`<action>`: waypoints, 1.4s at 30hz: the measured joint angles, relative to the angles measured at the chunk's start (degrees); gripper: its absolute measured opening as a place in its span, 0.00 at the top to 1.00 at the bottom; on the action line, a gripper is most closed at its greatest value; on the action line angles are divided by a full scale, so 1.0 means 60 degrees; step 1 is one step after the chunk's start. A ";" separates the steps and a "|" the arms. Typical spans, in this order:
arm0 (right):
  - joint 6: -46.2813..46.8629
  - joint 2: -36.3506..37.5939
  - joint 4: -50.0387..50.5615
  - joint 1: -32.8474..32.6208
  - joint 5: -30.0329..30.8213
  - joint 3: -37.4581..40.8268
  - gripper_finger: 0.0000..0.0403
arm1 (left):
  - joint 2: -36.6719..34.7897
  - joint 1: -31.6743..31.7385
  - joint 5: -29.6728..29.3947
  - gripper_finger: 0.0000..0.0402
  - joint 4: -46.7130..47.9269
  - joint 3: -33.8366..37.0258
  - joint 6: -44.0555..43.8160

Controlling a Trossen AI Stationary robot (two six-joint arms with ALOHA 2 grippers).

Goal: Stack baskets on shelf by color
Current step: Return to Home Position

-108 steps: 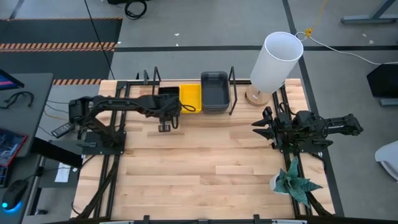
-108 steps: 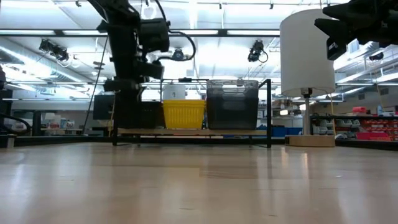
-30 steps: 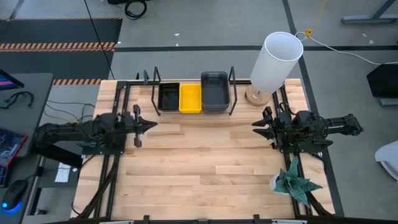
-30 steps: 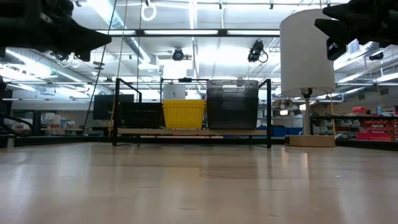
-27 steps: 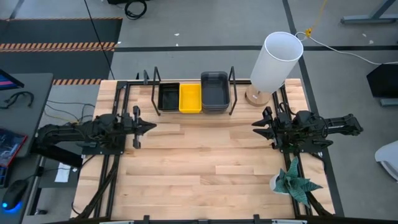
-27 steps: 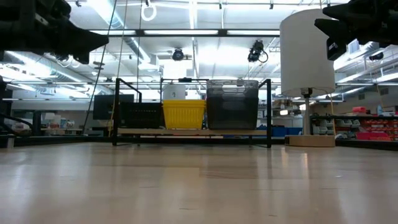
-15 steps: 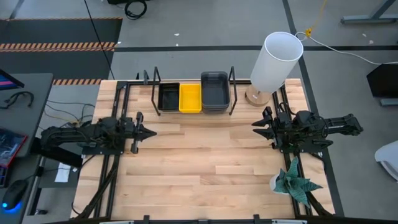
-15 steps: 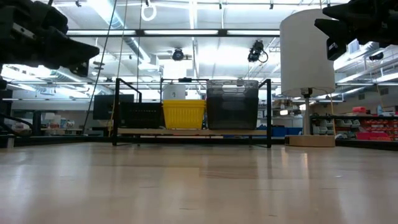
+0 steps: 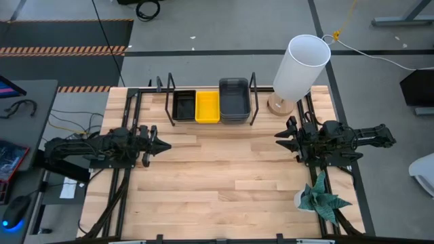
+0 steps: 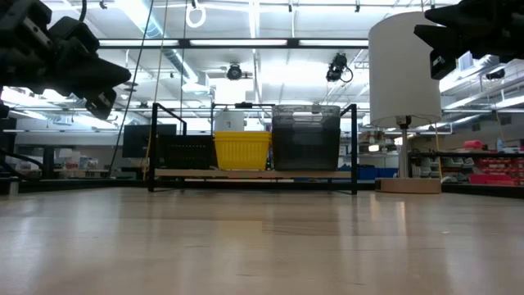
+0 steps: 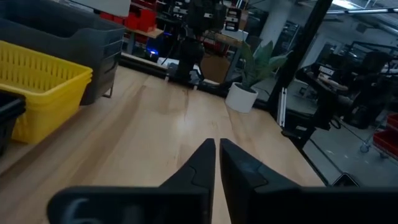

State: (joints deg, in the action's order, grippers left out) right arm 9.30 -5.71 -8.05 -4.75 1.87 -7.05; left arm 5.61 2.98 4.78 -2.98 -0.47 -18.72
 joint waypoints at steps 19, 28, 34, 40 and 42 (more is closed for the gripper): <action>0.0000 0.0003 0.0000 0.0002 0.0000 0.0000 0.68 | 0.0000 0.0000 -0.0004 0.93 -0.0018 0.0007 -0.0025; 0.0000 0.0002 0.0000 0.0000 0.0000 0.0000 0.68 | 0.0000 0.0000 -0.0004 0.92 -0.0025 0.0007 -0.0025; 0.0000 0.0003 0.0000 0.0001 0.0002 0.0000 0.68 | 0.0000 0.0000 -0.0004 0.91 -0.0030 0.0011 -0.0022; 0.0000 0.0001 0.0000 -0.0001 0.0000 -0.0002 0.68 | 0.0000 0.0000 -0.0007 0.94 -0.0033 0.0011 -0.0022; 0.0000 0.0003 0.0000 0.0000 0.0000 0.0000 0.68 | 0.0000 0.0000 -0.0007 0.94 -0.0030 0.0011 -0.0023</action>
State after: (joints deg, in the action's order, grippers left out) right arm 9.30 -5.69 -8.05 -4.75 1.87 -7.05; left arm 5.61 2.98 4.73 -3.16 -0.40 -18.86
